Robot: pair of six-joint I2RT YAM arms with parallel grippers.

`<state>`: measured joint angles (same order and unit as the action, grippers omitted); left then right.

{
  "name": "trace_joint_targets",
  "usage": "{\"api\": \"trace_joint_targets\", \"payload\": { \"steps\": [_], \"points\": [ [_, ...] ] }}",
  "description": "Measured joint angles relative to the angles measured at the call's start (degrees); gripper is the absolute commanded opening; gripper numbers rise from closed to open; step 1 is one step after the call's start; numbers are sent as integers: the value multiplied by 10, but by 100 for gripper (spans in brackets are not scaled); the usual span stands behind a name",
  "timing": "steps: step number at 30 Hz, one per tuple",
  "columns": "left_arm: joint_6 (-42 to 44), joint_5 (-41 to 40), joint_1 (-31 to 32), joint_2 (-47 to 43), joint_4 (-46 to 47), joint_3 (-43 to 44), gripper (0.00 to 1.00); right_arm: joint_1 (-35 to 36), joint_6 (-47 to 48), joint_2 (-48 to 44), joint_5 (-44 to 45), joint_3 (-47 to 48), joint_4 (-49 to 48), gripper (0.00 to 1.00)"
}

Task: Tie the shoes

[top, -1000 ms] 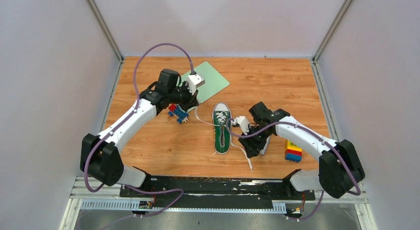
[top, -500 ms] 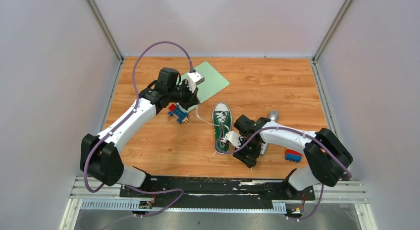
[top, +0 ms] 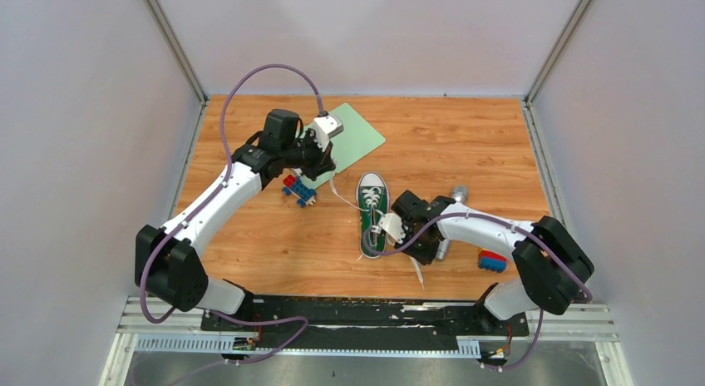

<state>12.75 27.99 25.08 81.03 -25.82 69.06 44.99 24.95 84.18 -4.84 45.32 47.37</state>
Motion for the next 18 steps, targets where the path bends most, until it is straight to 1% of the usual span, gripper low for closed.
{"api": "trace_joint_targets", "payload": {
  "steps": [2, 3, 4, 5, 6, 7, 9, 11, 13, 14, 16, 18],
  "points": [
    [0, 1, 0, 2, -2, 7, 0, -11, -3, -4, 0, 16, 12, 47],
    [2, 1, 0, 3, -2, 9, 0, -14, -10, -6, -2, 26, 17, 63],
    [2, 2, 0, 3, -3, 11, 0, -17, -15, -8, -6, 37, 21, 73],
    [2, 2, 0, 4, -4, 12, 0, -18, -18, -8, -12, 47, 24, 80],
    [2, 2, 0, 4, -6, 13, 0, -16, -23, -8, -17, 55, 26, 84],
    [2, 2, 0, 4, -7, 13, 0, -14, -30, -5, -20, 63, 30, 84],
    [0, 1, 0, 4, -10, 13, 0, -11, -49, 17, -27, 85, 41, 73],
    [0, 1, 0, 4, -15, 13, 0, -8, -71, 57, -37, 110, 49, 70],
    [0, 0, 0, 4, -18, 13, 0, -2, -86, 88, -41, 116, 53, 63],
    [0, -1, 0, 4, -18, 13, 0, 2, -92, 100, -40, 116, 58, 63],
    [0, -3, 0, 4, -18, 13, 0, 19, -107, 120, -31, 116, 73, 66],
    [0, -7, 0, 4, -18, 13, 0, 46, -120, 129, -10, 114, 84, 67]
  ]
}}
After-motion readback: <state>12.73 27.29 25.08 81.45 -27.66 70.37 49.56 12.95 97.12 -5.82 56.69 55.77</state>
